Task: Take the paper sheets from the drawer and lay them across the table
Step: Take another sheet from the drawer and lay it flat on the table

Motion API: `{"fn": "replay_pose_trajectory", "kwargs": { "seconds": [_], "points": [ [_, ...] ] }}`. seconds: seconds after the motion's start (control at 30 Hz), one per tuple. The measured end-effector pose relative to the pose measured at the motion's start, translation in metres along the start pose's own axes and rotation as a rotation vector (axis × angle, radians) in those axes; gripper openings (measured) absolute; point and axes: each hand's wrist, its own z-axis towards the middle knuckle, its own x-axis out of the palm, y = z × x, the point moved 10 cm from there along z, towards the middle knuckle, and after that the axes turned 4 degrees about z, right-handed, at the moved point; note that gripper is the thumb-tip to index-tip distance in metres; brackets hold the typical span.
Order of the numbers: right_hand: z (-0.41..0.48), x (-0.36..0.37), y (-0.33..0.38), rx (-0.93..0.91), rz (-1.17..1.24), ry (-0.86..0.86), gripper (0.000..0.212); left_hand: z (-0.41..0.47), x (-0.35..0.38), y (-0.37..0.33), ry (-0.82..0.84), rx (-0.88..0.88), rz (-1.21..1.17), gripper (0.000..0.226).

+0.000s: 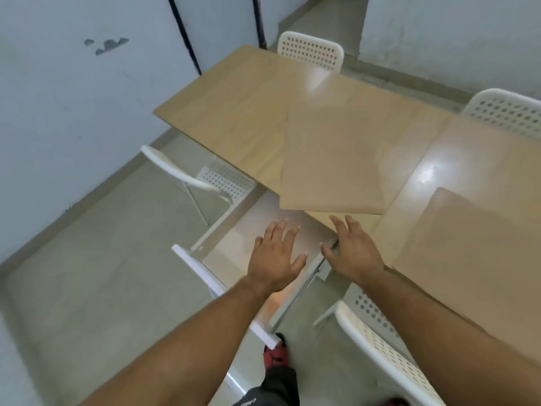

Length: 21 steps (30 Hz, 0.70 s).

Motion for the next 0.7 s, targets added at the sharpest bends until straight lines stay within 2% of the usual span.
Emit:
{"fn": "replay_pose_trajectory", "kwargs": {
  "seconds": [0.17, 0.47, 0.7],
  "points": [
    [0.020, 0.008, 0.046, 0.023, -0.018, 0.009, 0.072, 0.007, -0.010, 0.056, 0.027, -0.019, -0.073, 0.063],
    [0.104, 0.027, 0.063, 0.015, -0.061, 0.056, 0.072, 0.058, 0.011, 0.083, 0.146, -0.056, -0.118, 0.066],
    [0.153, 0.056, 0.067, -0.073, -0.133, 0.045, 0.051, 0.105, 0.033, 0.105, 0.216, -0.093, -0.091, 0.065]
  ]
}}
